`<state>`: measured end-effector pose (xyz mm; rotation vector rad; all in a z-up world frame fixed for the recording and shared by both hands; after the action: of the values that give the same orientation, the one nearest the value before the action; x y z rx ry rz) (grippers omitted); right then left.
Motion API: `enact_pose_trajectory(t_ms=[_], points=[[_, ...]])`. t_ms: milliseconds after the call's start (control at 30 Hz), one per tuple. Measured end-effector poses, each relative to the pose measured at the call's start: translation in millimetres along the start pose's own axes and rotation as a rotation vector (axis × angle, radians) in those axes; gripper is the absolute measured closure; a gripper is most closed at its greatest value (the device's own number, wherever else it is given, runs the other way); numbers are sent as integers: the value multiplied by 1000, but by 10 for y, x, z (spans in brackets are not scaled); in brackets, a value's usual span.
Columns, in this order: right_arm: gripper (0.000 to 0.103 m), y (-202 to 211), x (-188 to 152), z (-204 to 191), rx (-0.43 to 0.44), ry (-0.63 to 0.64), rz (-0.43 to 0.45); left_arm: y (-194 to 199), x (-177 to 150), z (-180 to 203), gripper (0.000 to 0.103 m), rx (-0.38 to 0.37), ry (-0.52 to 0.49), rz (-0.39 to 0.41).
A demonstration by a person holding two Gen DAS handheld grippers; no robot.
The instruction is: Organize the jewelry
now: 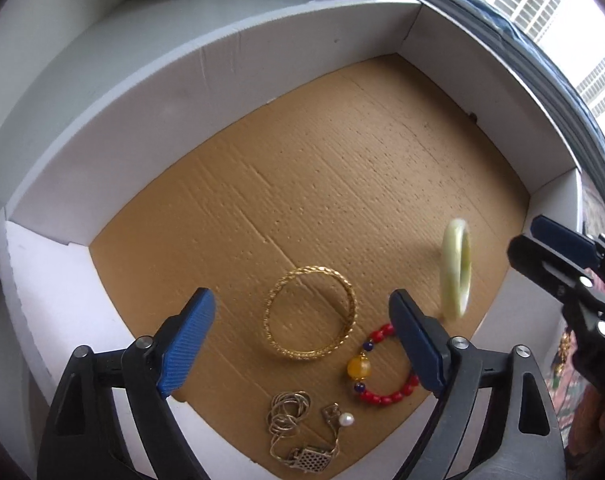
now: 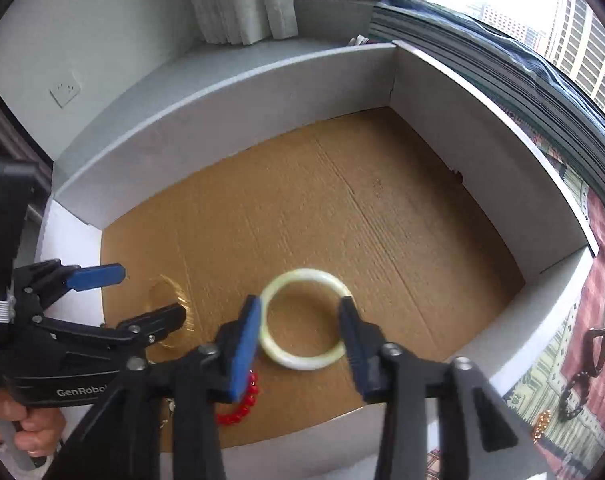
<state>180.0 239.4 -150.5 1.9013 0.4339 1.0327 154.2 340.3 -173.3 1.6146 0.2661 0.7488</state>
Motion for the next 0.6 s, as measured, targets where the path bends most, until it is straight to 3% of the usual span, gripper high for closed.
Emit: enact_pose_trajectory(t_ms=[100, 167, 267, 467, 600], points=[[55, 367, 11, -57, 15, 2, 83, 282, -22, -57, 12, -10, 21, 79], [38, 679, -49, -58, -8, 17, 147, 534, -60, -47, 10, -25, 18, 148], [29, 1090, -225, -23, -57, 33, 232, 944, -174, 87, 8, -64, -17, 257], [25, 1761, -959, 261, -175, -13, 316, 1592, -630, 694, 2, -185, -146, 442], [24, 2041, -1577, 581, -344, -64, 318, 1763, -1017, 1208, 1, -309, -224, 480]])
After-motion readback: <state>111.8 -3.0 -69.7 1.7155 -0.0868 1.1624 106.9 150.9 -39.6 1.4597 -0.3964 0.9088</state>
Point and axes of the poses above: each gripper's, at about its wrist camera, not at the fingertips, and y roughly against the way its jaws point, z to its right, x to its top, the point moved 9 cm from there along -y, roughly the way its jaws point, and after that the axes turned 8 degrees about x, right-handed, at the moved point
